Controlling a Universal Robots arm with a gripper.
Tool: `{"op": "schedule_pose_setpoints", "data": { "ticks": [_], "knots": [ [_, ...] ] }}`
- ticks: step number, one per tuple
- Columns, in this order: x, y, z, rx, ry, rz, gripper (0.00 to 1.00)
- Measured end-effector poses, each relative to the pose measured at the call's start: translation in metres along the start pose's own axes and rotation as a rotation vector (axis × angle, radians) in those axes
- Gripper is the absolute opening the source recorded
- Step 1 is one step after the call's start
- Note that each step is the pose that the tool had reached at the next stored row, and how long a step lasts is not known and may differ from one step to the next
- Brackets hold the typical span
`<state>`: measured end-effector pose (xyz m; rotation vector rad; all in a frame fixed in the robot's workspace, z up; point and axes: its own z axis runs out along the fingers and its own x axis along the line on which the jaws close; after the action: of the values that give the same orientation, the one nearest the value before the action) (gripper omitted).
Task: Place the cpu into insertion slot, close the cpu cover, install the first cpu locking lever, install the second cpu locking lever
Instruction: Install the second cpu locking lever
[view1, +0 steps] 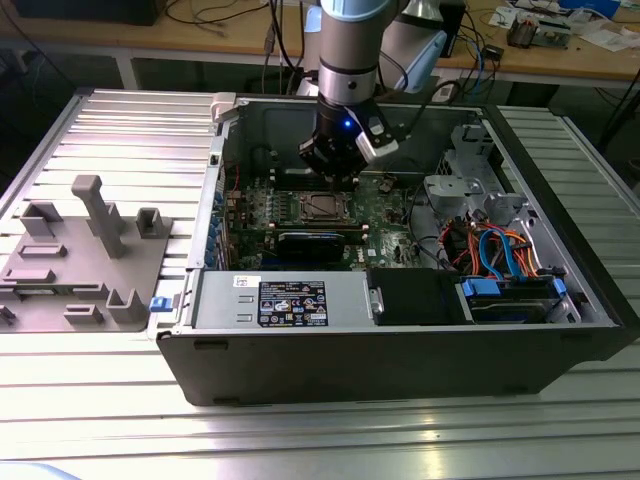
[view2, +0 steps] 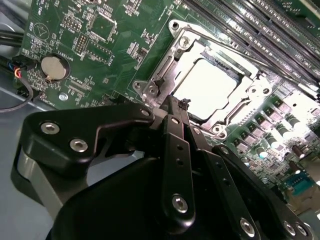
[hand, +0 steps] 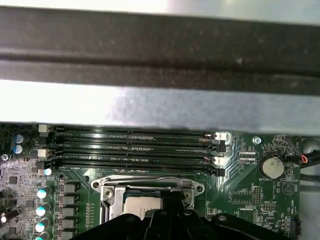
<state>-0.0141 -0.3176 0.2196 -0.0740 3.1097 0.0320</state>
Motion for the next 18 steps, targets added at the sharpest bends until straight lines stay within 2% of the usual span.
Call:
{"op": "schedule_pose_setpoints", "data": {
  "ticks": [5,10,18],
  "knots": [
    [0.0001,-0.0017,-0.0005,0.0004,0.0,0.0,0.11],
    [-0.0002,-0.0015,-0.0069,0.0004,-0.0002,0.006,0.11],
    [-0.0001,-0.002,-0.0069,0.0006,-0.0002,0.009,0.11]
  ]
}}
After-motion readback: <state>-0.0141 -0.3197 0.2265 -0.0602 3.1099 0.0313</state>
